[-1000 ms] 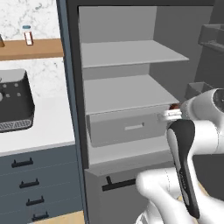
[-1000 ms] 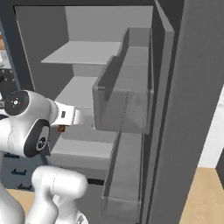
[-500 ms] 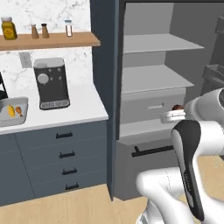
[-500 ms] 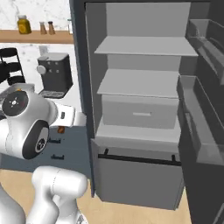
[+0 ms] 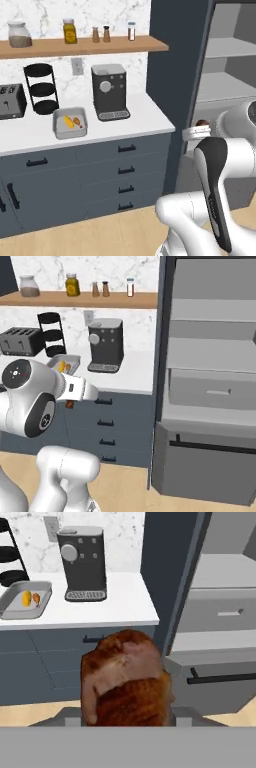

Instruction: Place one corn and one chicken drumstick in each tupperware on the nearby counter, to pack two identical lunches.

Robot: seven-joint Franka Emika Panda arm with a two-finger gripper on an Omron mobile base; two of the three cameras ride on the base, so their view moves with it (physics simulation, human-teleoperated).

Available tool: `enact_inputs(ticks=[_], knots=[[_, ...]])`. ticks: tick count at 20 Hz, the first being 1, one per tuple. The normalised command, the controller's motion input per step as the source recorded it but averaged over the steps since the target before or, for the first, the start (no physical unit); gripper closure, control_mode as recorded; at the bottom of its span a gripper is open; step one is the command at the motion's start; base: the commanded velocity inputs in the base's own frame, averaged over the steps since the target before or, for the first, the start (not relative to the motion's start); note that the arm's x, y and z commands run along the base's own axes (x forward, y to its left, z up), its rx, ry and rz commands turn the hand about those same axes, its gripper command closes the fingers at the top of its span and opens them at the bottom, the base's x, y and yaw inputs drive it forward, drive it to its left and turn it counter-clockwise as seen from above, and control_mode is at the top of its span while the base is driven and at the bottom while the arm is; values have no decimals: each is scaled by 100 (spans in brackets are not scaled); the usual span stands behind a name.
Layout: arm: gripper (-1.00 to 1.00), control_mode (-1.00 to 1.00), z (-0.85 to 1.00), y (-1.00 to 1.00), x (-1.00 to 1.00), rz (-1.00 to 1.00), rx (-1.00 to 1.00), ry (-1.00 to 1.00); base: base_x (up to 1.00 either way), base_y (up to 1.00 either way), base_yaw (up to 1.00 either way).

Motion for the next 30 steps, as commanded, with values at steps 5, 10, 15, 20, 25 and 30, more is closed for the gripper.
enact_inputs(ticks=[5,10,15,20,25,30], knots=[[100,100,0,0,0,0,0,0,60,100,4],[100,100,0,0,0,0,0,0,72,100,7],[100,100,0,0,0,0,0,0,57,100,1],[100,100,0,0,0,0,0,0,53,100,0],[100,100,0,0,0,0,0,0,46,100,0],[100,100,0,0,0,0,0,0,47,100,0]])
